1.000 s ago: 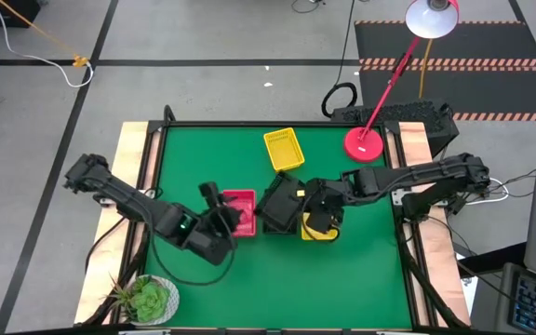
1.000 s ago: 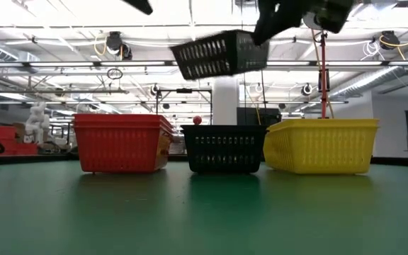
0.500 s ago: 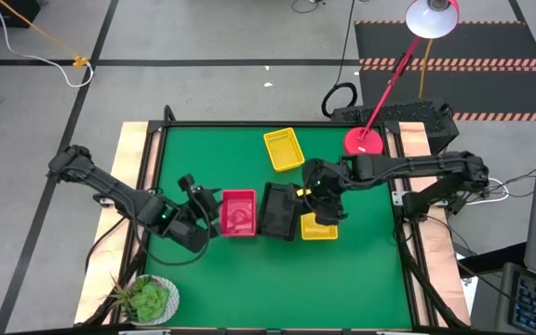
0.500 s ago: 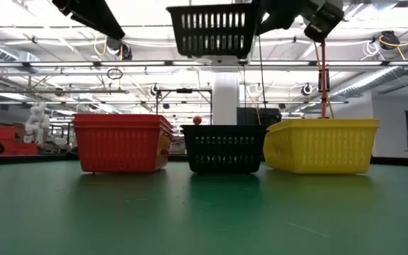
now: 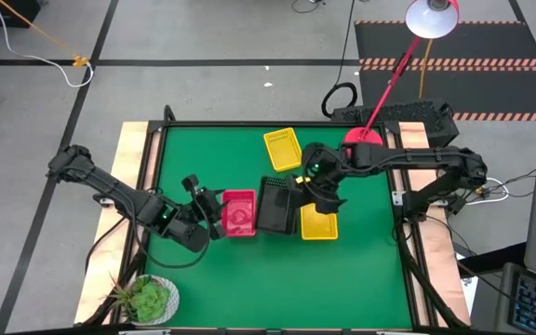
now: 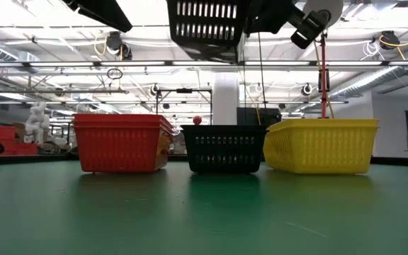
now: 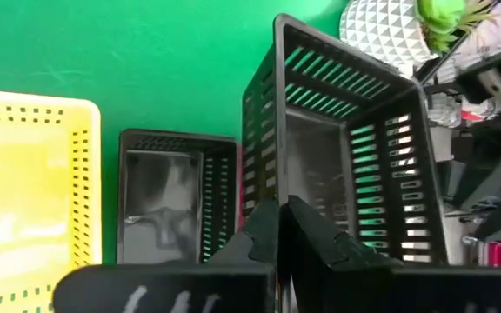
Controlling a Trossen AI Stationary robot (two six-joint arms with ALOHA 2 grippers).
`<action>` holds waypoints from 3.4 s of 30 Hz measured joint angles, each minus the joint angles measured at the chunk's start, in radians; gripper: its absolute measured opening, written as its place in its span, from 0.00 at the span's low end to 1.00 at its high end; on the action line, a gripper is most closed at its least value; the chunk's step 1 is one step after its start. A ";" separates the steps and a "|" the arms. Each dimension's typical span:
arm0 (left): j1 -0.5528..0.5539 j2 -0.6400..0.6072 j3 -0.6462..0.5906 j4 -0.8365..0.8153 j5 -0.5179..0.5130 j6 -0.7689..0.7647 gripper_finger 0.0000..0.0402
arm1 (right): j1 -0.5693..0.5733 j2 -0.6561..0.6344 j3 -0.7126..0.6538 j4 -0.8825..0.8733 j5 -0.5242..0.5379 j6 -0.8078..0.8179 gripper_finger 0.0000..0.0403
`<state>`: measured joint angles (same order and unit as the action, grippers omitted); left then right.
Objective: Stack baskets by color
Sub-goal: Stack the top black bin on top of the bottom black bin, then stack the top yellow bin on top of the bottom yellow bin
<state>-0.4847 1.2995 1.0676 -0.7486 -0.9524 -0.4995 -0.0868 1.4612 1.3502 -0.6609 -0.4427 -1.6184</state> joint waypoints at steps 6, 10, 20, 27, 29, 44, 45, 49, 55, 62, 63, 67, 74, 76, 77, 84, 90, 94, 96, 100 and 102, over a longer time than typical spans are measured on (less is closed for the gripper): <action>0.000 0.000 0.000 0.000 0.000 -0.001 0.35 | 0.004 0.000 -0.028 0.026 -0.003 0.008 0.00; 0.000 0.000 0.000 0.000 0.000 -0.002 0.35 | 0.004 0.000 -0.069 0.069 -0.003 0.009 0.00; 0.000 0.000 0.000 0.003 0.000 -0.002 0.35 | -0.003 0.001 -0.214 0.203 -0.003 0.035 0.00; 0.001 0.000 0.000 0.014 0.000 0.004 0.35 | -0.024 0.000 -0.317 0.315 -0.004 0.061 0.00; 0.001 0.000 0.000 0.022 0.000 0.015 0.35 | -0.031 0.000 -0.338 0.338 -0.004 0.062 0.00; 0.001 0.000 0.000 0.050 0.000 0.043 0.35 | -0.084 0.000 -0.395 0.365 0.000 -0.010 0.01; 0.001 0.001 0.000 0.050 0.000 0.043 0.35 | -0.084 0.000 -0.395 0.363 0.000 -0.010 0.01; 0.001 0.000 0.000 0.050 0.000 0.044 0.35 | -0.084 0.000 -0.395 0.338 0.000 0.004 0.02; 0.001 0.001 0.000 0.052 0.000 0.050 0.35 | -0.084 0.000 -0.395 0.335 0.000 0.026 0.03; 0.001 0.001 0.000 0.063 0.000 0.055 0.35 | -0.084 0.000 -0.395 0.335 -0.003 0.028 0.11; 0.001 0.001 0.000 0.067 0.000 0.060 0.35 | -0.084 0.000 -0.395 0.336 -0.003 0.028 0.11; 0.001 0.001 0.000 0.074 0.000 0.070 0.35 | -0.083 0.000 -0.395 0.336 -0.004 0.035 0.13; 0.001 0.001 0.000 0.074 0.000 0.070 0.35 | -0.069 0.000 -0.395 0.359 -0.002 0.083 0.13; 0.001 0.001 0.000 0.074 0.000 0.070 0.35 | -0.060 -0.006 -0.395 0.365 0.005 0.126 0.13; 0.001 0.001 0.000 0.074 0.000 0.070 0.35 | -0.054 -0.008 -0.395 0.366 0.020 0.144 0.13; 0.019 0.013 0.001 0.183 0.026 0.118 0.35 | -0.029 -0.010 -0.395 0.381 0.149 0.270 0.13; 0.049 0.066 0.002 0.428 0.146 0.339 0.35 | 0.017 -0.085 -0.395 0.399 0.157 0.417 0.13; 0.069 0.078 0.002 0.500 0.177 0.394 0.35 | 0.074 -0.165 -0.395 0.387 0.251 0.523 0.13; 0.081 0.084 0.002 0.524 0.200 0.395 0.35 | 0.113 -0.212 -0.395 0.373 0.312 0.578 0.13; 0.090 0.085 0.002 0.526 0.203 0.393 0.35 | 0.189 -0.312 -0.395 0.328 0.413 0.661 0.13; 0.093 0.085 0.002 0.526 0.203 0.390 0.35 | 0.225 -0.361 -0.395 0.304 0.483 0.716 0.13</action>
<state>-0.3920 1.3842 1.0695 -0.2230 -0.7490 -0.1092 0.1382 1.0999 0.9550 -0.3572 0.0398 -0.9022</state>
